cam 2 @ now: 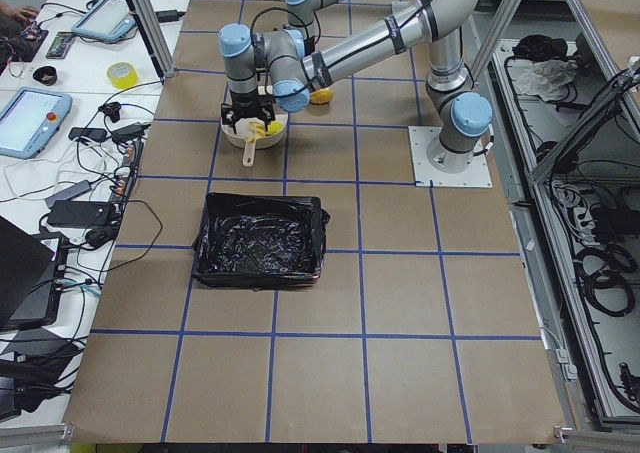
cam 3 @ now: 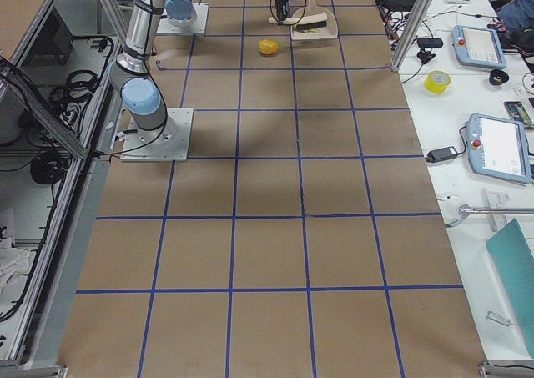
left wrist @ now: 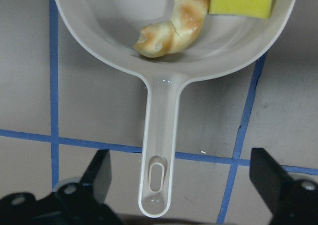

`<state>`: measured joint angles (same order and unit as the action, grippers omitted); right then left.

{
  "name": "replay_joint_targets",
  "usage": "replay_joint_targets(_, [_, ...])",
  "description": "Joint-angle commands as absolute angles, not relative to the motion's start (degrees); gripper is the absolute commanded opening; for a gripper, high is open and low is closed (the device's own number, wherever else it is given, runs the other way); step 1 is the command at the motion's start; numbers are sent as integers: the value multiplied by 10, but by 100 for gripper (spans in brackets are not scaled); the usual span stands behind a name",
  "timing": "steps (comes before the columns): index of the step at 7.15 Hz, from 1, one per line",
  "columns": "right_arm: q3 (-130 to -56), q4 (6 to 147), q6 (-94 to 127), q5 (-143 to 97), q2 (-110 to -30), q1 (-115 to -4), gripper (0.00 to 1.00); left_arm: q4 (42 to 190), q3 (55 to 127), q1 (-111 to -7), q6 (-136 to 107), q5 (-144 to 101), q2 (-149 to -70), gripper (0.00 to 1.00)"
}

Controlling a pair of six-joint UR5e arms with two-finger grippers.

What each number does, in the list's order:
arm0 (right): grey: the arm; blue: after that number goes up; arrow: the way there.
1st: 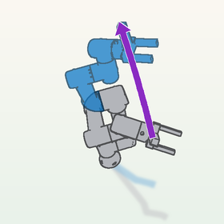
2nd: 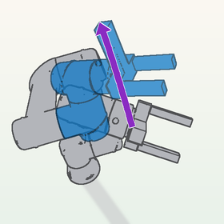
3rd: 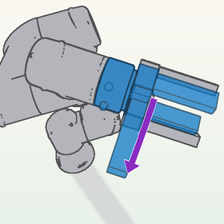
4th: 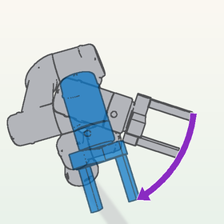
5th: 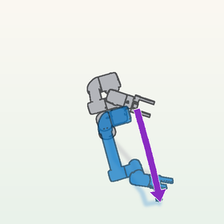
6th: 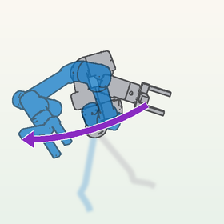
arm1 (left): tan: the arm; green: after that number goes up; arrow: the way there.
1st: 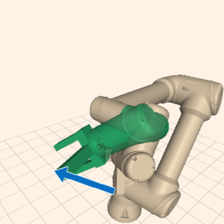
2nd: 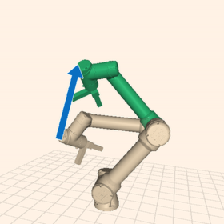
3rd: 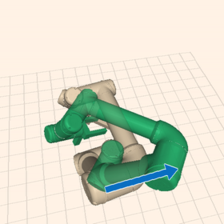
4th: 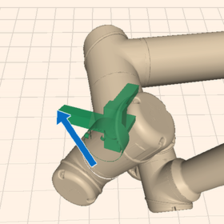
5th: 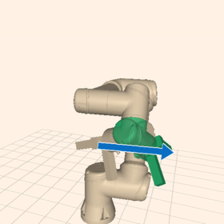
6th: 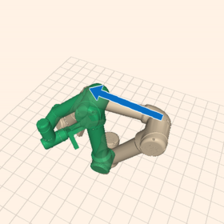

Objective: Sweep and dump trash into bin
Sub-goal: 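Brush the yellow potato toward the dustpan with the right gripper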

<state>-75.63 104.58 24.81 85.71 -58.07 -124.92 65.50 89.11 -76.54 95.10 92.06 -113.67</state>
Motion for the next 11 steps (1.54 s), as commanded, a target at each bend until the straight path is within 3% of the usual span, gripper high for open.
replay_joint_targets(1, [-807, 963, 297, 866, -630, -1245, 0, 622, 882, -764, 979, 920, -1164, 98])
replay_joint_targets(4, [-985, 1019, 470, 854, -726, -1265, 0, 572, 889, -751, 1002, 925, -1193, 98])
replay_joint_targets(5, [-1011, 1023, 522, 854, -744, -1273, 0, 569, 893, -751, 1017, 923, -1199, 98])
replay_joint_targets(8, [-1015, 1052, 759, 801, -744, -1309, 0, 570, 907, -749, 1004, 921, -1201, 98])
replay_joint_targets(9, [-1014, 1071, 814, 790, -738, -1311, 0, 571, 908, -744, 1004, 919, -1201, 90])
replay_joint_targets(11, [-1009, 1099, 858, 781, -723, -1315, 0, 576, 909, -734, 1006, 919, -1195, 14])
